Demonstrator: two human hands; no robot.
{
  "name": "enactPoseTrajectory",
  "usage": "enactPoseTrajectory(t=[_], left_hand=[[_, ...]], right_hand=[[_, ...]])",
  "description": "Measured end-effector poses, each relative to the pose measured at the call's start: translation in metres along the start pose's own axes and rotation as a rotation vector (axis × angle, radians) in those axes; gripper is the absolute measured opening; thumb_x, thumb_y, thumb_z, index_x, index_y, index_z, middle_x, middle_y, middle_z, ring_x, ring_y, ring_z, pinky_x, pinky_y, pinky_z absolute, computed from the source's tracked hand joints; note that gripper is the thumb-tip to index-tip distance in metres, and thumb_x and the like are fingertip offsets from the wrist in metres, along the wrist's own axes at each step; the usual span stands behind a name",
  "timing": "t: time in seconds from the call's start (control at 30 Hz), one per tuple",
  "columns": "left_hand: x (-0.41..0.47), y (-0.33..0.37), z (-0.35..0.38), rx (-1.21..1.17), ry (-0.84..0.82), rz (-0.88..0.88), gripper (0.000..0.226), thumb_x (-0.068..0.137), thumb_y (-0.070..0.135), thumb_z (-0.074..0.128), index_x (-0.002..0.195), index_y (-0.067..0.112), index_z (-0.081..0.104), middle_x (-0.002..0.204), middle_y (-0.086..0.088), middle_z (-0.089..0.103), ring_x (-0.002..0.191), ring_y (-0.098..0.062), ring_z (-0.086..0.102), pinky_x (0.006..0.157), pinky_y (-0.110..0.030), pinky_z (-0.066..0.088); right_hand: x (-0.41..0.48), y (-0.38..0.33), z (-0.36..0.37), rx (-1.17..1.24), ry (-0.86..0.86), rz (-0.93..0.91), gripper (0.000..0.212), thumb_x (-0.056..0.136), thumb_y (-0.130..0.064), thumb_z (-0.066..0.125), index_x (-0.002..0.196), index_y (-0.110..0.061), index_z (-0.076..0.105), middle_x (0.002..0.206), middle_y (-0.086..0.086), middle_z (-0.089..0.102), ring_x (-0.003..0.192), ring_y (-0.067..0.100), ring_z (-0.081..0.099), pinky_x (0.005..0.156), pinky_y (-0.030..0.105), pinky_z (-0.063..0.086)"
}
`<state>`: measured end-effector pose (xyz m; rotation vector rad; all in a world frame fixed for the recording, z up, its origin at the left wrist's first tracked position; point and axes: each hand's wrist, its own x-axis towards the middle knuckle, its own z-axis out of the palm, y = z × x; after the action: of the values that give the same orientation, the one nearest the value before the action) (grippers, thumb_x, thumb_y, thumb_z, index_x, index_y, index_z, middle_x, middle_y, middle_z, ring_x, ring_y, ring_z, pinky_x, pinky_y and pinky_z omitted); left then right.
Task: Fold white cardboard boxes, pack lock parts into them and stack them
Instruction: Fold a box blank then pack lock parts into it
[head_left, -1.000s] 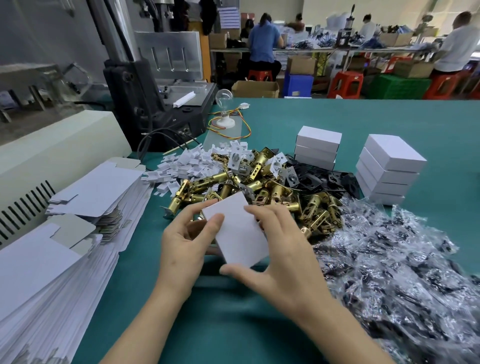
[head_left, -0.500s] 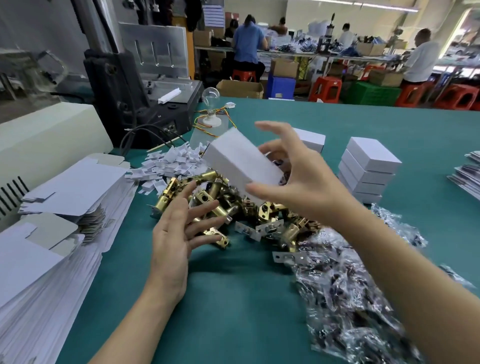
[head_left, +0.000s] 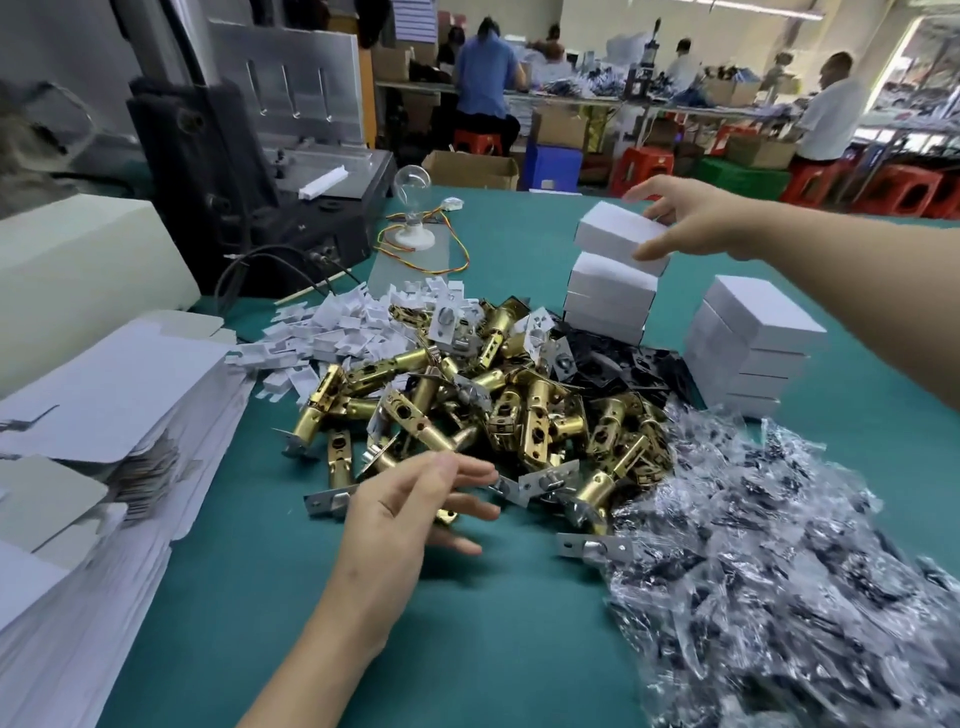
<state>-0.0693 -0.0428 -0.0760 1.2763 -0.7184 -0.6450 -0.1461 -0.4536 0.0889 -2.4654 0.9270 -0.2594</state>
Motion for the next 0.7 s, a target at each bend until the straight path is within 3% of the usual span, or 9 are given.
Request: enactPoseTrajectory(t=[0.2, 0.37, 0.6, 0.7], left_hand=[[0.001, -0.003, 0.001, 0.021, -0.054, -0.003, 0.044, 0.091, 0.056, 0.053, 0.097, 0.025, 0.083, 0.108, -0.004, 0.08, 0.09, -0.025, 0.078, 0.061, -0.032, 0.062], [0.001, -0.003, 0.004, 0.025, -0.092, -0.002, 0.043, 0.092, 0.057, 0.053, 0.095, 0.027, 0.084, 0.109, -0.002, 0.08, 0.09, -0.024, 0.078, 0.06, -0.033, 0.062], [0.0, 0.0, 0.004, 0.015, -0.103, 0.007, 0.044, 0.091, 0.056, 0.053, 0.096, 0.025, 0.084, 0.109, -0.002, 0.08, 0.09, -0.024, 0.078, 0.06, -0.031, 0.062], [0.001, 0.001, 0.005, 0.025, -0.109, 0.007, 0.044, 0.091, 0.057, 0.054, 0.096, 0.024, 0.083, 0.109, -0.002, 0.08, 0.09, -0.023, 0.078, 0.061, -0.03, 0.062]], right_hand=[[0.021, 0.018, 0.012, -0.179, -0.149, 0.017, 0.058, 0.092, -0.007, 0.075, 0.14, -0.032, 0.055, 0.151, 0.015, 0.047, 0.139, 0.033, 0.042, 0.113, 0.048, 0.038], [0.019, 0.022, 0.015, -0.163, -0.156, -0.023, 0.054, 0.097, -0.004, 0.067, 0.144, -0.029, 0.054, 0.159, 0.01, 0.041, 0.148, 0.029, 0.036, 0.12, 0.047, 0.031], [0.012, 0.012, 0.029, -0.426, -0.041, -0.041, 0.055, 0.1, -0.018, 0.067, 0.151, -0.021, 0.048, 0.157, 0.011, 0.045, 0.142, 0.033, 0.043, 0.115, 0.043, 0.034], [0.002, -0.009, 0.035, -0.441, 0.122, -0.161, 0.055, 0.094, -0.027, 0.075, 0.142, -0.009, 0.055, 0.144, 0.017, 0.056, 0.133, 0.036, 0.052, 0.109, 0.044, 0.041]])
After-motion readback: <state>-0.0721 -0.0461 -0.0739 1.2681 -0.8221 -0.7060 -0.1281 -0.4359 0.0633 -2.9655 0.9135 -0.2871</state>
